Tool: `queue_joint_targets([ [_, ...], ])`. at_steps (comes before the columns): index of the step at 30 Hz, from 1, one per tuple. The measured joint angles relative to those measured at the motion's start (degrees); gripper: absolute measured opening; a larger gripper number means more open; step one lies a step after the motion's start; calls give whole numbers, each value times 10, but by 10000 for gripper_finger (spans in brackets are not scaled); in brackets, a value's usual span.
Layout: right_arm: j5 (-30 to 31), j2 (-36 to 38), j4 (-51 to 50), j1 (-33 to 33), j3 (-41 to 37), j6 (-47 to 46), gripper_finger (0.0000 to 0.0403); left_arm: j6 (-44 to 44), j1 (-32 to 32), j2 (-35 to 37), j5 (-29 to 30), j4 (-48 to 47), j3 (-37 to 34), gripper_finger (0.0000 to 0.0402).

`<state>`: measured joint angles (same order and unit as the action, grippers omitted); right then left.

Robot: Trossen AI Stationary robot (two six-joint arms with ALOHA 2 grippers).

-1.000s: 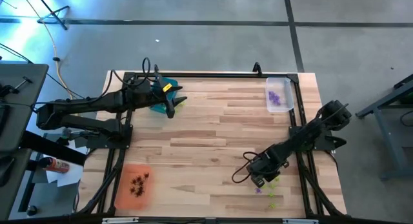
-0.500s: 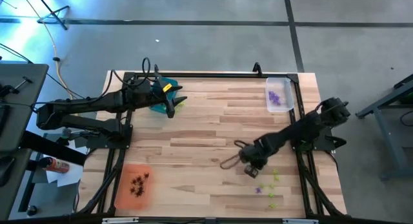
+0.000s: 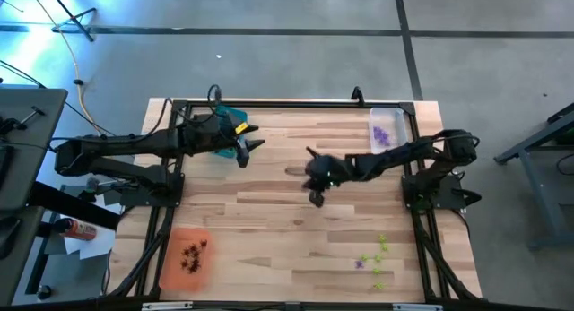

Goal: Sort Halloween decoration
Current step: Put the purple spider toy into the transparent bin

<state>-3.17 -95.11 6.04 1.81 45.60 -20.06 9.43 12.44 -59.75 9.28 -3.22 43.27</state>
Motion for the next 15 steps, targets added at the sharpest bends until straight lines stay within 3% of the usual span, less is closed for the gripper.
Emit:
queue_joint_targets([
  [3, -36, 17, 46, 28, 5, 10, 0, 0, -12, -24, -2, 3, 0, 230],
  [6, -40, 49, 25, 42, 11, 20, 0, 1, -21, -56, -18, 6, 0, 230],
  [10, -26, 114, -60, 49, 11, 56, 0, 0, -27, -128, -72, -20, 36, 230],
  [15, 31, 209, -186, 49, 11, 74, 0, -69, -51, -238, -76, -61, 105, 230],
])
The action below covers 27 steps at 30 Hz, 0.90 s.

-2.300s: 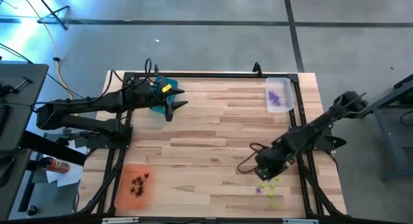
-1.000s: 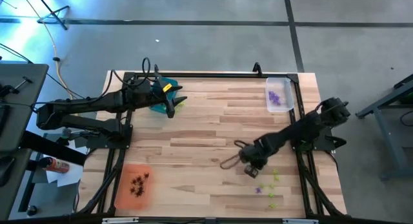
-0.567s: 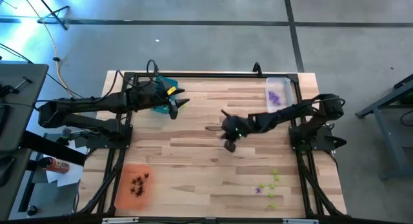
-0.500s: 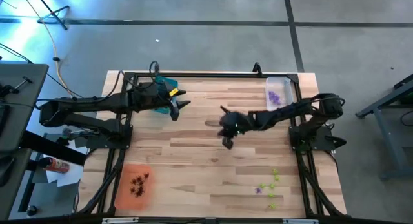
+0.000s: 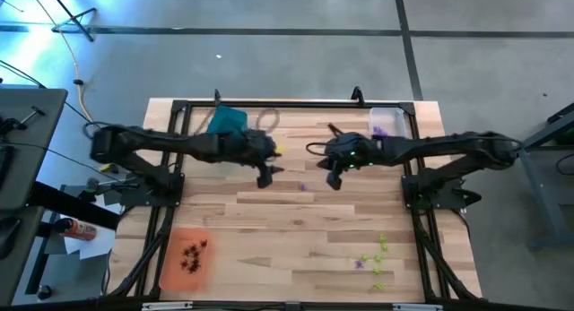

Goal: Sort Halloween decoration
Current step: Put the purple spider toy into the transparent bin

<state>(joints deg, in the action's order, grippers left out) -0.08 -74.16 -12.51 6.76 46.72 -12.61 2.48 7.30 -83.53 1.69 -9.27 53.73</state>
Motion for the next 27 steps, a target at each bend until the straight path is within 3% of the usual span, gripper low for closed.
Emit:
queue_joint_targets([
  [6, 15, 61, -63, 0, 0, -42, 0, -41, -25, -107, -4, 28, 27, 230],
  [10, 13, 51, -54, 0, 1, -107, 0, -41, -32, -149, -56, 34, 27, 230],
  [13, -2, 18, -41, -7, 1, -102, 9, -38, -30, -154, -101, 6, 27, 227],
  [19, -26, -79, 56, -40, 2, 3, 79, -30, 1, -89, -128, -72, 27, 217],
  [24, -40, -171, 24, -47, 60, 110, 156, 3, 30, -5, -126, -77, 22, 213],
  [27, -79, -228, -11, -45, 108, 173, 187, 50, 39, 49, -87, -93, 21, 211],
])
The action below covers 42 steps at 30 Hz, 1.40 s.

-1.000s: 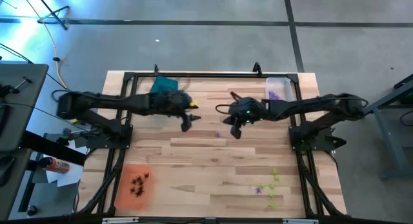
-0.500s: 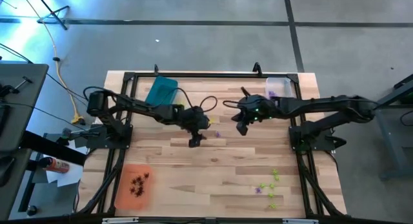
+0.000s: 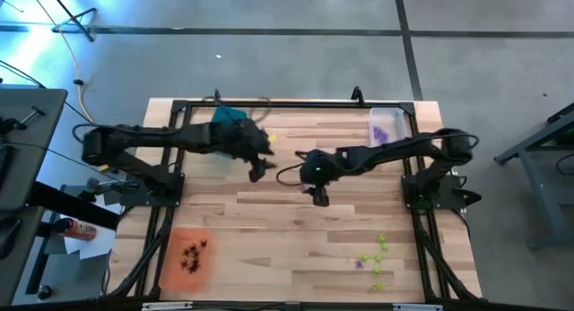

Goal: Sort Halloween decoration
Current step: Put the purple spider toy into the transparent bin

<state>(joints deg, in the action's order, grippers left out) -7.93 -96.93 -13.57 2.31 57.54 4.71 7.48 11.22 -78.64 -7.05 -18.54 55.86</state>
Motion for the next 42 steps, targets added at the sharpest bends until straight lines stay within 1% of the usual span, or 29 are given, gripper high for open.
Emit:
queue_joint_targets([
  [2, -2, -33, -28, -1, 31, 58, 196, 30, -2, 34, 46, -1, 1, 211],
  [4, 10, -61, -52, -1, 53, 108, 199, 45, -11, 64, 90, -3, 0, 211],
  [7, 24, -92, -70, 8, 72, 151, 199, 57, -26, 107, 143, -21, 0, 211],
  [11, 32, -105, -80, 23, 75, 190, 199, 75, -51, 147, 188, -35, 0, 211],
  [14, 32, -110, -85, 28, 73, 200, 199, 80, -70, 161, 231, -44, 0, 211],
  [18, 26, -123, -83, 30, 73, 209, 199, 83, -82, 157, 286, -47, 0, 211],
  [23, 20, -140, -76, 30, 75, 207, 195, 85, -85, 141, 296, -48, 0, 211],
  [25, 19, -145, -76, 30, 75, 203, 182, 88, -87, 137, 296, -54, 0, 211],
  [27, 18, -146, -76, 29, 75, 204, 157, 89, -87, 135, 296, -58, 0, 211],
  [30, 21, -146, -77, 28, 74, 208, 100, 89, -87, 132, 296, -60, 0, 211],
  [33, 21, -147, -77, 28, 74, 208, 26, 89, -87, 133, 297, -57, 0, 211],
  [34, 23, -147, -75, 28, 74, 205, 14, 88, -87, 133, 297, -58, 0, 211],
  [37, 27, -148, -76, 27, 76, 177, 16, 76, -86, 133, 302, -59, 0, 211],
  [40, 33, -143, -85, 25, 85, 160, 4, 66, -86, 133, 303, -64, 0, 211],
  [42, 36, -137, -90, 25, 89, 154, 4, 63, -86, 133, 303, -69, 0, 211],
])
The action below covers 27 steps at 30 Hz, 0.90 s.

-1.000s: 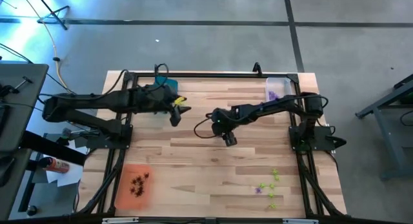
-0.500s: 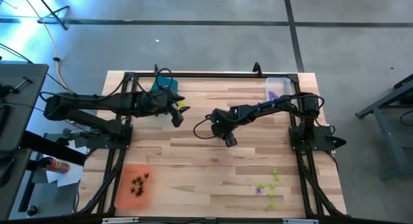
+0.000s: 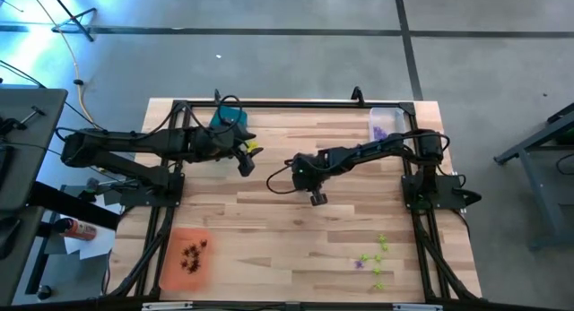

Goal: Sort Halloween decoration
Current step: Put the purple spider toy into the transparent bin

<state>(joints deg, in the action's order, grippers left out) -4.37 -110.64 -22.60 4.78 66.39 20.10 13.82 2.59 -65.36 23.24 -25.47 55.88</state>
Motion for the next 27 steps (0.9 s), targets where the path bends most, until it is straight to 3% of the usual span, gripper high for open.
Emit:
queue_joint_targets([
  [8, 20, 96, -49, 26, -2, -52, 1, -13, 0, 6, 2, -26, 0, 211],
  [15, 77, 241, -37, 43, -78, -158, 0, -46, 3, 7, 30, -11, 0, 211],
  [22, 101, 426, 92, 25, -201, -323, 0, -83, 35, -13, -127, 103, 0, 211],
  [27, 103, 517, 247, 0, -253, -351, 0, -93, 57, -50, -203, 213, 0, 211],
])
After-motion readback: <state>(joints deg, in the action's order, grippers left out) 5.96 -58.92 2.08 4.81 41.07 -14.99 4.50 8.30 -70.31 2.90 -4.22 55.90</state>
